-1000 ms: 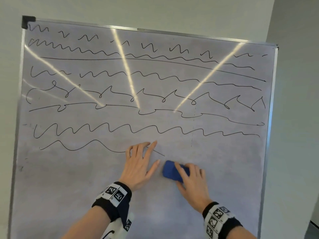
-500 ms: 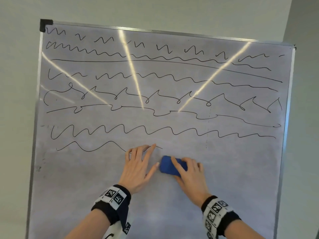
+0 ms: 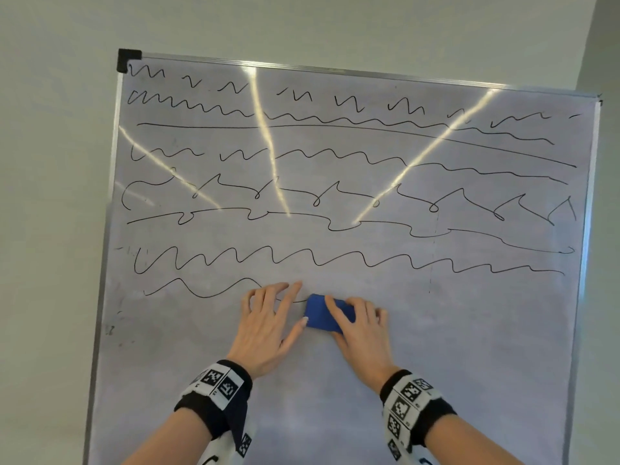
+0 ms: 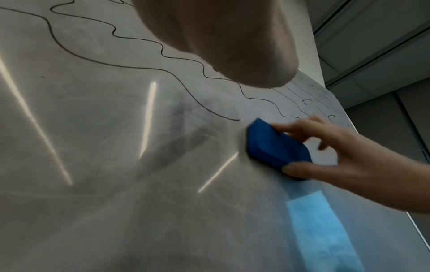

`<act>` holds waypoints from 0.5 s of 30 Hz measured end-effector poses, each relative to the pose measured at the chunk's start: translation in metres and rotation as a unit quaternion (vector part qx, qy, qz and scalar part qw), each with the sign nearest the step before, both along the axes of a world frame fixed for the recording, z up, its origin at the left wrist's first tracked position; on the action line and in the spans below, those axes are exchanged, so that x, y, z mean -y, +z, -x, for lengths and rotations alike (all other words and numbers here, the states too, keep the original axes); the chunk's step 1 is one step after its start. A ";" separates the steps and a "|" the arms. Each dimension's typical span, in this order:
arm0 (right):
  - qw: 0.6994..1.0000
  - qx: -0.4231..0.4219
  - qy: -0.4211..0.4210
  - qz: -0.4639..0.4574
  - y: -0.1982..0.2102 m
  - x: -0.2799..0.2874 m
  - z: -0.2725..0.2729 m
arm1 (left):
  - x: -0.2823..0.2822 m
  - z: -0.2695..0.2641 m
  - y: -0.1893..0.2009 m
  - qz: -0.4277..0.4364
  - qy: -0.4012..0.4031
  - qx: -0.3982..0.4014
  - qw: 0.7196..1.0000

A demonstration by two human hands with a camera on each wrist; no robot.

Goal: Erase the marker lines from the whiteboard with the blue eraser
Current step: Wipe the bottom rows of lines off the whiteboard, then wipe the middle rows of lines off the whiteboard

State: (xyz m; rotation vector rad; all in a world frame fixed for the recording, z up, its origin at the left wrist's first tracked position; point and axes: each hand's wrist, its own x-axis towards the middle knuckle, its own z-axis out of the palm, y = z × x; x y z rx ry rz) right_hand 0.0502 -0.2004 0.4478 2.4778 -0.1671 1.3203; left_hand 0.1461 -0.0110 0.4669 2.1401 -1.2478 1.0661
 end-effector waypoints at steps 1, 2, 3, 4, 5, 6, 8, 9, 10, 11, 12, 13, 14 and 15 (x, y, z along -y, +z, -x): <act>1.000 -0.003 -0.001 0.006 -0.003 0.007 0.008 | -0.001 -0.001 0.001 0.002 -0.002 0.006 1.000; 1.000 -0.001 -0.006 0.003 -0.008 0.016 0.018 | -0.003 -0.002 0.000 0.004 -0.004 0.011 1.000; 1.000 0.005 -0.014 -0.008 -0.010 0.026 0.028 | -0.007 -0.005 0.000 0.007 -0.004 0.013 1.000; 0.999 0.015 -0.026 -0.025 -0.010 0.037 0.038 | -0.011 -0.009 -0.001 0.010 -0.001 0.013 1.000; 0.998 0.026 -0.038 -0.041 -0.008 0.044 0.044 | -0.014 -0.012 -0.001 0.011 0.003 0.012 1.000; 0.997 0.034 -0.049 -0.053 -0.002 0.048 0.047 | -0.017 -0.016 -0.001 0.007 0.005 0.011 1.000; 0.995 0.048 -0.058 -0.062 0.011 0.042 0.037 | -0.017 -0.019 -0.001 -0.002 0.001 0.009 1.000; 0.995 0.054 -0.057 -0.061 0.017 0.034 0.028 | -0.015 -0.020 0.000 -0.004 -0.004 0.009 1.000; 0.995 0.057 -0.051 -0.059 0.022 0.024 0.016 | -0.012 -0.020 0.001 -0.006 -0.010 0.009 1.000; 0.996 0.055 -0.042 -0.053 0.024 0.012 0.005 | -0.008 -0.020 0.003 -0.005 -0.014 0.010 1.000; 0.997 0.050 -0.029 -0.046 0.023 0.000 -0.006 | -0.005 -0.019 0.004 -0.005 -0.018 0.011 1.000; 0.998 0.039 -0.014 -0.035 0.020 -0.011 -0.015 | -0.004 -0.019 0.004 -0.007 -0.022 0.009 1.000; 1.000 0.022 0.000 -0.022 0.013 -0.021 -0.021 | -0.003 -0.020 0.004 -0.008 -0.025 0.007 1.000; 1.000 0.000 0.013 -0.007 0.004 -0.027 -0.024 | -0.004 -0.021 0.003 -0.010 -0.028 0.004 1.000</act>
